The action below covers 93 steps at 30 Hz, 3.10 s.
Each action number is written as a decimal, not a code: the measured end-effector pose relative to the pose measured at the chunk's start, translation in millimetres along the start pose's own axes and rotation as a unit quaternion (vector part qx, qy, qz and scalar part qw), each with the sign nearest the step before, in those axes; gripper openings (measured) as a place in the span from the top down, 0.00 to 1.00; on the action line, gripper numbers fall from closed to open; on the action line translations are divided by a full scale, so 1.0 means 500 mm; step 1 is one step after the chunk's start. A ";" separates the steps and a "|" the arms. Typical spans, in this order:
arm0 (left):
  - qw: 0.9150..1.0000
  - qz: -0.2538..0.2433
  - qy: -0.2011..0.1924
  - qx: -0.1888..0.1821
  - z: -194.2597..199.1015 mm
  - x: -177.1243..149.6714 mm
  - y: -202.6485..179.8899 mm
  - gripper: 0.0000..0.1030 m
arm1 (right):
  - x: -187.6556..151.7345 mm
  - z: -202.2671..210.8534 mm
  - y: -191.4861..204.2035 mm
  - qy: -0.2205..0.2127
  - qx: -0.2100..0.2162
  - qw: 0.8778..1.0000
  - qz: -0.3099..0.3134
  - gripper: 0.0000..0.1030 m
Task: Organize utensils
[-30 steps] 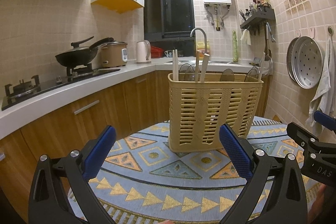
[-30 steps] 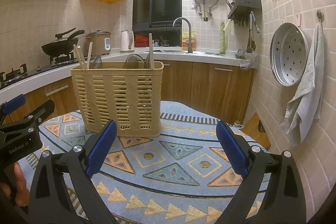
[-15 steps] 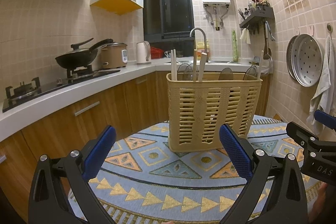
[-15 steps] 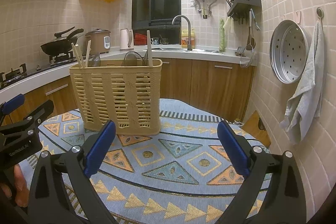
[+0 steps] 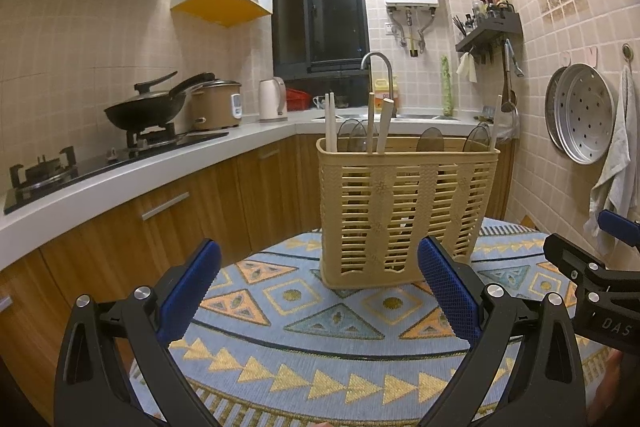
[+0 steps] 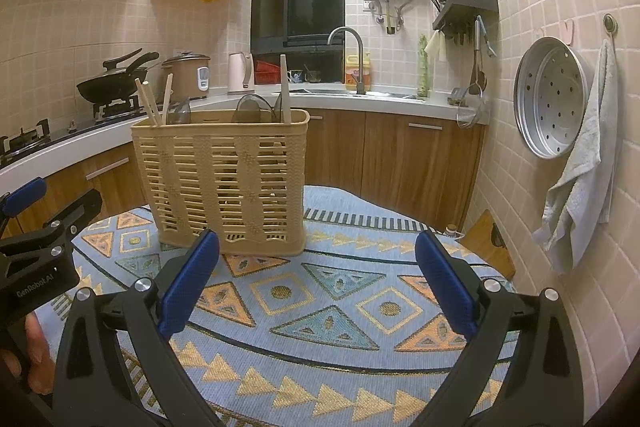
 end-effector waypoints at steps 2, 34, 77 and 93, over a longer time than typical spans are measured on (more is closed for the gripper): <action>1.000 -0.001 0.001 0.000 0.000 0.001 0.000 0.07 | 0.000 -0.001 0.000 0.000 0.000 1.000 0.000 0.08; 1.000 -0.004 0.004 0.011 -0.001 0.001 0.004 0.07 | 0.000 -0.002 -0.001 0.003 -0.003 1.000 -0.003 0.08; 1.000 -0.008 0.005 0.007 0.000 0.000 -0.003 0.07 | -0.006 -0.008 0.005 0.012 -0.006 1.000 0.001 0.08; 1.000 -0.009 0.012 0.005 -0.004 -0.003 -0.002 0.07 | -0.009 -0.012 0.006 0.017 -0.003 1.000 0.002 0.08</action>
Point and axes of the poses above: each gripper's, at about its wrist camera, not at the fingertips, and z roughly against the way its jaws point, y to its left, x to its top, the point moved 5 cm from there along -z, roughly the way its jaws point, and after that the axes turned 8 degrees about -z, right-handed, at the moved point
